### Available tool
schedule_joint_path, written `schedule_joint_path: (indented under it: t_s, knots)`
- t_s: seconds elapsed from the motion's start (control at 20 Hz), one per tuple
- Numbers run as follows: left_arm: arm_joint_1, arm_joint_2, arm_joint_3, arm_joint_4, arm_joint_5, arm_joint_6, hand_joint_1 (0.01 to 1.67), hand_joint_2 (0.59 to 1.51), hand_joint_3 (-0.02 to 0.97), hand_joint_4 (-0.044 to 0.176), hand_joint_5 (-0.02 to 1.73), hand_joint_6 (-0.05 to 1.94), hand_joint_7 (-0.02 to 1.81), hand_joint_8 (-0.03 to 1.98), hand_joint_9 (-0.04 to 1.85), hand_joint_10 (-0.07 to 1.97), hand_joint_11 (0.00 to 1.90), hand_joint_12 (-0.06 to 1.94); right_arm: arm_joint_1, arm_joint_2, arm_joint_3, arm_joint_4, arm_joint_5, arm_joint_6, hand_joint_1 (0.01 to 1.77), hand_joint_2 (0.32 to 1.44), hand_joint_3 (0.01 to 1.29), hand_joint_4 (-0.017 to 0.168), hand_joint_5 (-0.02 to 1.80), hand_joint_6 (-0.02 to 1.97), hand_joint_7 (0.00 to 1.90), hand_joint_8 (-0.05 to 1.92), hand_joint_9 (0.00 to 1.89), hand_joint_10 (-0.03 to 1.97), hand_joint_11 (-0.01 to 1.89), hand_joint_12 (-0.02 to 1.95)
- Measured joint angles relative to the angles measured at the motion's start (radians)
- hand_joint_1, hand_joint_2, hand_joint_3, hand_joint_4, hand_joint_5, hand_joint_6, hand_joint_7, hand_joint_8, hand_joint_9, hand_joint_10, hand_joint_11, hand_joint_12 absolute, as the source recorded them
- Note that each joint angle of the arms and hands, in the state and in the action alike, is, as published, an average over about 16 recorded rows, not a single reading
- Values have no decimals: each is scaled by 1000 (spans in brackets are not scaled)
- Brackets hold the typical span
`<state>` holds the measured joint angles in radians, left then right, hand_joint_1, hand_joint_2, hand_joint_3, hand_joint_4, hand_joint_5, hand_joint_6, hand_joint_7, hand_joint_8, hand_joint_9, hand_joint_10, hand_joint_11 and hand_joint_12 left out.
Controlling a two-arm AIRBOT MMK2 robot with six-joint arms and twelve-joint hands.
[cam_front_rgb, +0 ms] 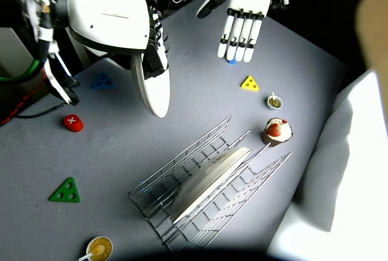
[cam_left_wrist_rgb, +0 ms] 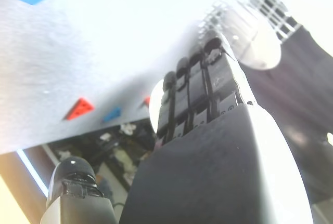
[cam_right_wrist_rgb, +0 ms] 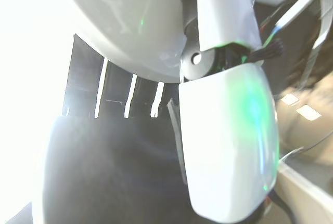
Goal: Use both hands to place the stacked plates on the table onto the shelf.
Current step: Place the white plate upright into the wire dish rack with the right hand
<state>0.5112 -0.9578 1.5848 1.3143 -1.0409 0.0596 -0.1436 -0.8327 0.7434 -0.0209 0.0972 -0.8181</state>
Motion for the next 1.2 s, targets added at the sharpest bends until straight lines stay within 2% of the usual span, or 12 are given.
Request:
schedule_joint_path:
  t_s: [0.25,0.55,0.8,1.2]
  knots:
    - [-16,9,8,10,-5,-1,86,933,0,1,137,4,159,1,155,12,176,9,76,34,34,14,-73,208,1468,916,14,-1,988,873,1166,424,1233,502,1082,1183]
    - [-25,13,15,23,-7,-1,81,933,0,1,139,3,165,1,165,12,175,9,123,44,114,42,-116,364,1477,915,14,-1,984,875,1182,393,1240,474,1088,1177]
    - [-25,14,17,30,-8,-1,78,934,-1,1,139,4,168,1,172,11,174,9,155,45,180,82,-131,398,1482,916,13,-2,978,882,1175,414,1230,482,1078,1210]
    - [-25,14,17,39,-8,0,80,930,-1,1,140,4,165,0,171,12,175,9,194,45,265,132,-139,393,1487,915,13,-4,985,855,1204,321,1236,438,1060,1243]
